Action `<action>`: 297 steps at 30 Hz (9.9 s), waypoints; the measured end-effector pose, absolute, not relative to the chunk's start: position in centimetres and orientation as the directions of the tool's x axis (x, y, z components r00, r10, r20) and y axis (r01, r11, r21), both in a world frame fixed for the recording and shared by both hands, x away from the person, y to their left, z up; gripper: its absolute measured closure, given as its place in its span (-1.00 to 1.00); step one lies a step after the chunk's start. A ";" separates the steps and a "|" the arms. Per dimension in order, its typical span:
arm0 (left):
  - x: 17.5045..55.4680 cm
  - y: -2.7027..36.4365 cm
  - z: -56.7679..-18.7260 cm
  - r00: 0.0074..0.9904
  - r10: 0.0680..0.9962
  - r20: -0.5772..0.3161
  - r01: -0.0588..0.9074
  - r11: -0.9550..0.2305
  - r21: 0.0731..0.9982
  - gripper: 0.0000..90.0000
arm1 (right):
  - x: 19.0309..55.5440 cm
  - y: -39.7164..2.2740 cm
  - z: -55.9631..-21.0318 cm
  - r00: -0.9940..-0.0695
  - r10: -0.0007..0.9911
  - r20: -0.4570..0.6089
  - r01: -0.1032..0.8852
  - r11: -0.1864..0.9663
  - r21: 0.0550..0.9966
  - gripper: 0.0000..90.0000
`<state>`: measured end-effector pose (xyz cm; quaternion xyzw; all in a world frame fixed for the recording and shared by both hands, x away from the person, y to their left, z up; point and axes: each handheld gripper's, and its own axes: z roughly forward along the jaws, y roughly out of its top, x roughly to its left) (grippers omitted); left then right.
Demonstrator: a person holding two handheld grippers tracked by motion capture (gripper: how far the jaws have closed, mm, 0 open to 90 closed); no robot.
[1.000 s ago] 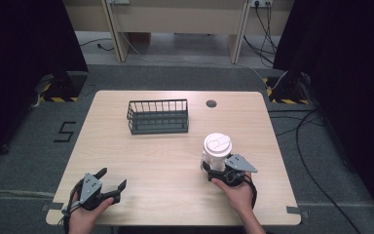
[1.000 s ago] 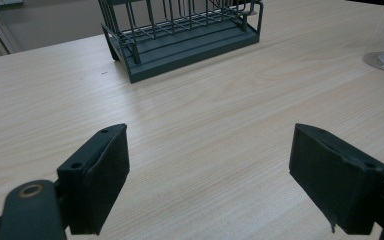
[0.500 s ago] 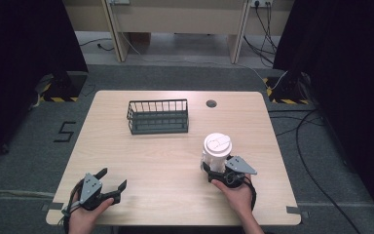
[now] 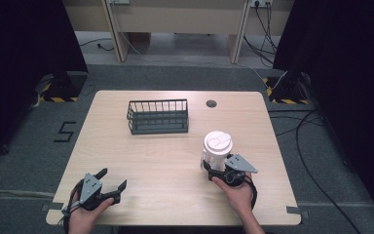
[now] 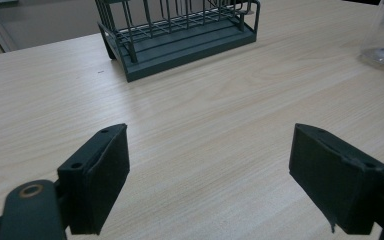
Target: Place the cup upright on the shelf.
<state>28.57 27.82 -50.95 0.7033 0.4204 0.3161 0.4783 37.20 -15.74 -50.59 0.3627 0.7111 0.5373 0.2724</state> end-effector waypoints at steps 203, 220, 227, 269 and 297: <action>28.7 27.8 -51.1 0.466 0.885 0.007 0.293 -0.161 0.942 -0.63 | 56.6 3.4 -45.1 -0.585 0.811 0.013 0.303 0.204 0.931 -0.63; 28.7 27.7 -51.1 0.465 0.885 0.013 0.294 -0.168 0.941 -0.63 | 54.6 1.3 -44.1 -0.590 0.807 0.023 0.288 0.184 0.940 -0.67; 28.7 27.6 -51.1 0.465 0.885 0.016 0.294 -0.171 0.940 -0.63 | 53.5 -0.2 -43.3 -0.602 0.798 0.023 0.285 0.188 0.940 -0.68; 28.7 27.6 -51.1 0.457 0.889 0.018 0.303 -0.175 0.937 -0.63 | 48.6 -6.7 -43.4 -0.610 0.792 0.039 0.322 0.202 0.925 -0.64; 28.6 27.5 -51.0 0.453 0.891 0.022 0.300 -0.175 0.938 -0.63 | 45.7 -10.0 -45.3 -0.599 0.797 0.076 0.377 0.197 0.905 -0.63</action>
